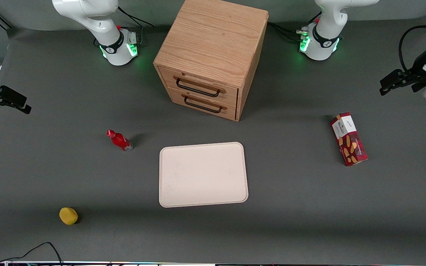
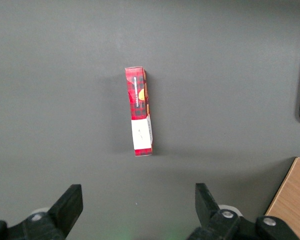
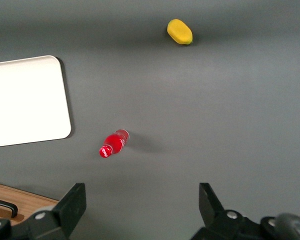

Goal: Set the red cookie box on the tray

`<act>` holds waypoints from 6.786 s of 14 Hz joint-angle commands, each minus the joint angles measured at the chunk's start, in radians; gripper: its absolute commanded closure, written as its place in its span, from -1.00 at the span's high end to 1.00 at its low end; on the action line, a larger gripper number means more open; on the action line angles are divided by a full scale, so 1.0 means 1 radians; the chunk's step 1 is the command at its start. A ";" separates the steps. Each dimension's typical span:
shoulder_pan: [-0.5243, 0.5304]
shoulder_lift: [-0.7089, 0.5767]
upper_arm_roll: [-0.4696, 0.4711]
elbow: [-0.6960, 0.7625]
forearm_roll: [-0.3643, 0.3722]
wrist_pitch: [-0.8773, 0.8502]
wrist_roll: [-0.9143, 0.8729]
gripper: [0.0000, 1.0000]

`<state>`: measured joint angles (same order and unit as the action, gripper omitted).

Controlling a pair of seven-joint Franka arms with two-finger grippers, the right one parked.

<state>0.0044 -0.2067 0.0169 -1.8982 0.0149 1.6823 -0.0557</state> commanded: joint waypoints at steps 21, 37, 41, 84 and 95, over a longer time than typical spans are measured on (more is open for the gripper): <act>0.019 0.383 0.015 -0.413 -0.021 0.894 0.024 1.00; 0.009 0.295 0.020 -0.465 -0.020 0.828 0.025 -0.99; -0.014 0.207 0.009 -0.116 -0.027 0.189 0.001 -0.96; -0.481 1.191 -0.371 0.820 0.565 0.436 -1.202 -0.91; -0.478 1.196 -0.361 0.768 0.562 0.497 -1.211 1.00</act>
<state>-0.4690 0.9979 -0.3575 -1.1155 0.5669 2.1605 -1.2608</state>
